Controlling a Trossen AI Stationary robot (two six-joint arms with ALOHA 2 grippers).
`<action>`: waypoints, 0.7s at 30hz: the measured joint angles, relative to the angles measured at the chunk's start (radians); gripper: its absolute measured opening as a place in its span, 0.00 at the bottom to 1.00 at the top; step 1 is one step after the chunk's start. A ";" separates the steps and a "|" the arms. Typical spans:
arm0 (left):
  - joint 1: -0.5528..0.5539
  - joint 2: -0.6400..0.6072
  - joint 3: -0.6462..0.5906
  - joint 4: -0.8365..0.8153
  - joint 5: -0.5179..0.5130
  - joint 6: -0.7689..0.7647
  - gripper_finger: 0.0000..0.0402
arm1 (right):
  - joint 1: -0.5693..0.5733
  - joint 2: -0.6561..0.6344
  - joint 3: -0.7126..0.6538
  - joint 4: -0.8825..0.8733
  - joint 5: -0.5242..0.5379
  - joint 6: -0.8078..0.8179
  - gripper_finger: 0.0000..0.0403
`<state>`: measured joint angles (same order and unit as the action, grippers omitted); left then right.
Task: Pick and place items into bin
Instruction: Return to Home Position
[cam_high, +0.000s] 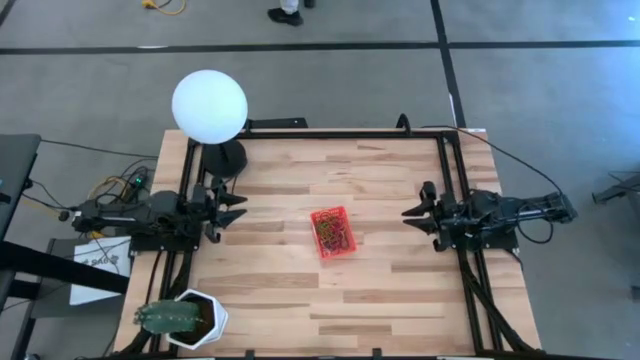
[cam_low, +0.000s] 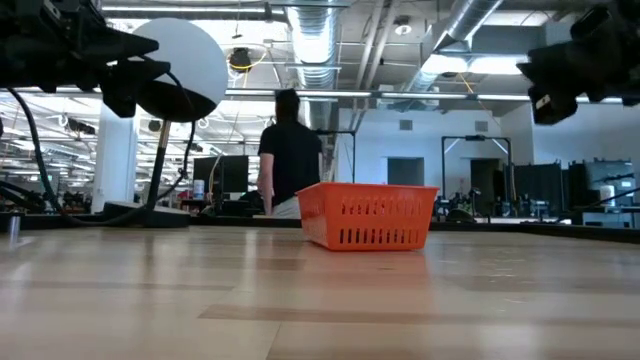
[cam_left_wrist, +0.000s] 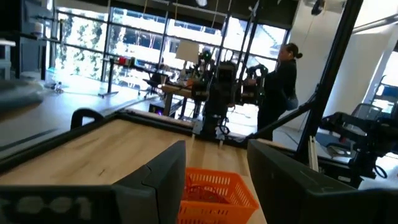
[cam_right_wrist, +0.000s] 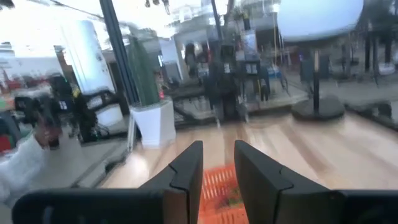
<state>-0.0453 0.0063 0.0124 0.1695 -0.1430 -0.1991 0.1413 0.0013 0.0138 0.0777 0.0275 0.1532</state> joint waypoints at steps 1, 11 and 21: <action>0.000 -0.001 0.000 0.007 0.000 0.008 0.41 | 0.000 0.001 -0.006 -0.012 0.001 0.005 0.22; 0.000 0.000 0.000 -0.086 -0.015 0.024 0.41 | 0.000 0.006 -0.006 -0.048 0.054 0.067 0.22; 0.000 0.000 0.000 -0.116 -0.012 -0.043 0.41 | 0.000 0.006 -0.007 -0.048 0.053 0.066 0.22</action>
<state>-0.0453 0.0063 0.0120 0.0540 -0.1551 -0.2424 0.1413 0.0078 0.0067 0.0299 0.0803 0.2192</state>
